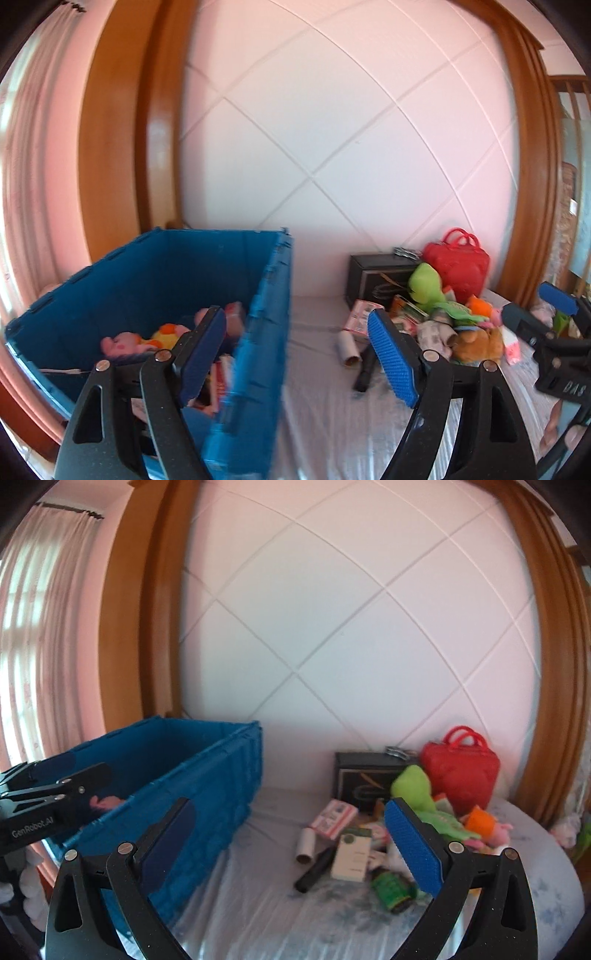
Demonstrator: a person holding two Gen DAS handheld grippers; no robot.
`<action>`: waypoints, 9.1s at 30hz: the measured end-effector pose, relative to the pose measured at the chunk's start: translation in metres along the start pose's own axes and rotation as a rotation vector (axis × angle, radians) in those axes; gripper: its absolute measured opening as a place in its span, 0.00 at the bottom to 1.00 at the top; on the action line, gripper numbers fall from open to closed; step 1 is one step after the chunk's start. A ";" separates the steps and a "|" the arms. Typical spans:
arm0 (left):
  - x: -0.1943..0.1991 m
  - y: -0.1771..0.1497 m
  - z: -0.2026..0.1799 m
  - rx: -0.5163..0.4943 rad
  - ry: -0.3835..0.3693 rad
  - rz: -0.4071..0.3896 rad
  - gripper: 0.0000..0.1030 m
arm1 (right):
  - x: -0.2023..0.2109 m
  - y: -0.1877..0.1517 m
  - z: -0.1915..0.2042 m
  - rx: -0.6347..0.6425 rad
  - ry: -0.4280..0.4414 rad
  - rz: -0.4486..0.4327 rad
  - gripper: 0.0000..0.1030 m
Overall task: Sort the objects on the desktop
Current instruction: 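Move both grippers back over the table pile, then reach both grippers toward the brown teddy bear, then grasp the brown teddy bear with both grippers and lift it, then carry the teddy bear with both grippers over the blue crate, then open both grippers to drop the bear, then return over the pile, then grasp the green syrup bottle with left gripper while right gripper grasps pink tissue pack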
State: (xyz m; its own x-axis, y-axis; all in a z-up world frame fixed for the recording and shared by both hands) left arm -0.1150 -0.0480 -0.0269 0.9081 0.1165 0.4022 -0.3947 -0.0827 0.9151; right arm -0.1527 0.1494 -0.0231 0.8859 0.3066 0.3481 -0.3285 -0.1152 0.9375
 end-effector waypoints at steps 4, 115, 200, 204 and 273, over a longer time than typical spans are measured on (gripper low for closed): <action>-0.023 -0.018 -0.045 -0.025 -0.035 0.067 0.77 | 0.013 -0.025 -0.084 -0.062 -0.121 0.034 1.00; -0.217 -0.204 -0.450 -0.283 -0.353 0.610 0.53 | -0.087 -0.277 -0.402 -0.269 -0.024 0.618 0.28; -0.139 0.024 0.198 0.141 0.373 0.398 0.89 | -0.211 0.059 0.198 0.219 0.499 0.384 0.60; -0.139 0.010 0.210 0.152 0.345 0.420 0.89 | -0.219 0.041 0.212 0.269 0.436 0.415 0.61; -0.294 -0.199 -0.282 -0.016 -0.024 0.658 0.89 | -0.080 -0.293 -0.544 -0.407 -0.300 0.683 1.00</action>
State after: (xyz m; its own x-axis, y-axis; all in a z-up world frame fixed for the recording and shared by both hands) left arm -0.3429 0.2137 -0.3189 0.4789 0.0245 0.8775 -0.8707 -0.1141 0.4784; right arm -0.3058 0.6730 -0.3249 0.4807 0.0235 0.8766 -0.8641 0.1826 0.4690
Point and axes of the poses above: each gripper's, at about its wrist camera, not at the fingertips, and x roughly against the way its jaws point, z to its left, y to its top, the point moved 10 cm from there along -x, roughly the way its jaws point, and after that the axes turned 3 degrees about z, right-handed, at the moved point
